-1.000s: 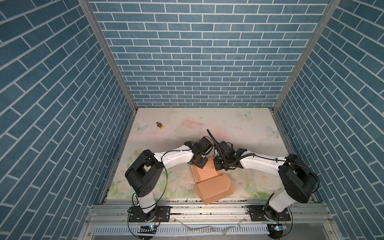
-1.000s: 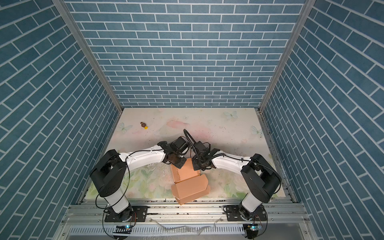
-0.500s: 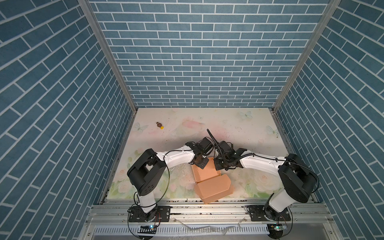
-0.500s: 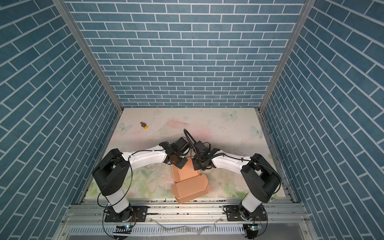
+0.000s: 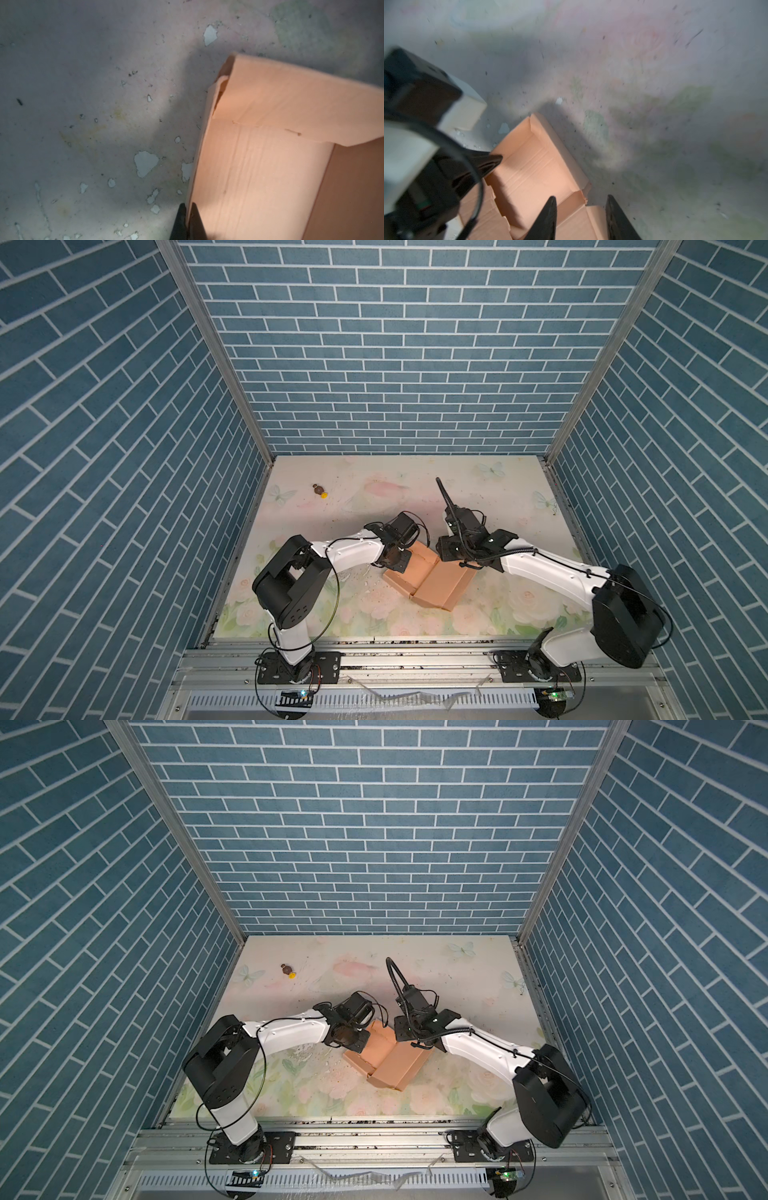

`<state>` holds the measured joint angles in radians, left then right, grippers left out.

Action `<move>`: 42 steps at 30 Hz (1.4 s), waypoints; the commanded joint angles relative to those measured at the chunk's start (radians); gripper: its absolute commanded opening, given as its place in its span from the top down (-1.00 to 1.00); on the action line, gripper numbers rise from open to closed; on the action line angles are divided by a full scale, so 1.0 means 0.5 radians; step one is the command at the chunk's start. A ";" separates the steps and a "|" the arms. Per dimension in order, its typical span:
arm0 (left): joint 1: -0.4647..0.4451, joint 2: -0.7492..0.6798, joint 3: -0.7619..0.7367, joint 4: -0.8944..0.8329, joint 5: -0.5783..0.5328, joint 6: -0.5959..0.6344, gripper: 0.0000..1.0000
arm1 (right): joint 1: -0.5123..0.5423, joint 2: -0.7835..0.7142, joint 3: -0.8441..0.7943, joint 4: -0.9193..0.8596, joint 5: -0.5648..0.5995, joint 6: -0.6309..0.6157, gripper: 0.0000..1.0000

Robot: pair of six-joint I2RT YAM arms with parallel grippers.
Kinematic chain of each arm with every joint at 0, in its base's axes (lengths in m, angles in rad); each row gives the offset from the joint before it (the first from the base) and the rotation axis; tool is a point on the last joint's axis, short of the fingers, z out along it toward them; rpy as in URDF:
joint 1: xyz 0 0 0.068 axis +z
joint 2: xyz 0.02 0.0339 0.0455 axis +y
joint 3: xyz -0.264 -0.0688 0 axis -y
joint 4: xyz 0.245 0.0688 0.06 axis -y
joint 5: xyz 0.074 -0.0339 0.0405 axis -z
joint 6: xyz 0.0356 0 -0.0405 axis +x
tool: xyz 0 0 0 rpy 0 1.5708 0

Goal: Fold the paper box

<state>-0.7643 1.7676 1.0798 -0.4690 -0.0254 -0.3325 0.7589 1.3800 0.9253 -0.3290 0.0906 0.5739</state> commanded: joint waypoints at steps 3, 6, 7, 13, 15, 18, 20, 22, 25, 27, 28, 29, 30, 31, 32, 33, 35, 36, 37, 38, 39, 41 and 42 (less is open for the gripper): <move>0.010 -0.012 -0.100 0.005 -0.090 -0.258 0.93 | -0.026 -0.340 0.022 -0.093 0.358 0.197 0.04; 0.010 -0.016 -0.146 0.049 -0.091 -0.372 0.92 | -0.031 -0.454 0.007 -0.201 0.388 0.290 0.03; 0.010 -0.014 -0.158 0.062 -0.093 -0.408 0.92 | -0.033 -0.487 0.002 -0.258 0.380 0.336 -0.02; 0.010 -0.041 -0.232 0.137 -0.098 -0.554 0.91 | -0.034 -0.719 -0.145 -0.436 0.264 0.574 -0.10; 0.010 -0.056 -0.253 0.165 -0.085 -0.577 0.91 | -0.033 -0.776 -0.202 -0.470 0.242 0.617 -0.11; 0.010 -0.071 -0.284 0.198 -0.082 -0.599 0.90 | -0.031 -0.794 -0.256 -0.476 0.166 0.678 -0.10; 0.010 -0.083 -0.296 0.196 -0.090 -0.605 0.89 | -0.028 -0.782 -0.281 -0.461 0.112 0.717 -0.10; 0.010 -0.108 -0.318 0.210 -0.090 -0.617 0.88 | -0.024 -0.764 -0.314 -0.417 0.069 0.751 -0.08; 0.010 -0.130 -0.339 0.214 -0.093 -0.622 0.86 | -0.013 -0.705 -0.341 -0.337 0.005 0.786 0.00; 0.010 -0.138 -0.349 0.212 -0.093 -0.624 0.86 | 0.013 -0.662 -0.338 -0.298 0.000 0.811 0.03; 0.010 -0.146 -0.352 0.216 -0.094 -0.626 0.86 | 0.030 -0.638 -0.338 -0.278 0.005 0.826 0.05; 0.010 -0.150 -0.356 0.215 -0.094 -0.627 0.85 | 0.044 -0.618 -0.342 -0.255 0.004 0.842 0.07; 0.010 -0.155 -0.359 0.217 -0.093 -0.630 0.85 | 0.058 -0.601 -0.355 -0.221 0.005 0.857 0.10; 0.010 -0.158 -0.365 0.222 -0.092 -0.630 0.84 | 0.069 -0.581 -0.365 -0.188 0.004 0.867 0.16; 0.008 -0.165 -0.366 0.223 -0.093 -0.634 0.84 | 0.074 -0.561 -0.371 -0.165 0.005 0.869 0.22; 0.008 -0.173 -0.373 0.225 -0.092 -0.638 0.83 | 0.077 -0.545 -0.368 -0.151 0.007 0.868 0.31; 0.007 -0.195 -0.382 0.223 -0.089 -0.644 0.79 | 0.081 -0.528 -0.369 -0.127 0.008 0.865 0.53; 0.004 -0.208 -0.388 0.218 -0.086 -0.639 0.74 | 0.081 -0.529 -0.372 -0.118 0.006 0.859 0.62; 0.001 -0.226 -0.392 0.212 -0.088 -0.639 0.66 | 0.081 -0.532 -0.367 -0.126 0.009 0.847 0.71; 0.001 -0.248 -0.397 0.205 -0.092 -0.641 0.57 | 0.081 -0.531 -0.360 -0.137 0.015 0.832 0.81; 0.001 -0.278 -0.407 0.199 -0.097 -0.640 0.42 | 0.082 -0.536 -0.352 -0.148 0.018 0.808 0.89; 0.001 -0.339 -0.417 0.180 -0.104 -0.631 0.13 | 0.075 -0.542 -0.319 -0.179 0.030 0.751 0.96; 0.001 -0.374 -0.420 0.166 -0.116 -0.626 0.04 | 0.071 -0.535 -0.294 -0.198 0.026 0.707 0.99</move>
<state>-0.7643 1.6283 0.8837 -0.3454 -0.0662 -0.6456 0.7956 1.1145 0.7509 -0.4126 0.0929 0.9619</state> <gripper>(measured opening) 0.455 0.056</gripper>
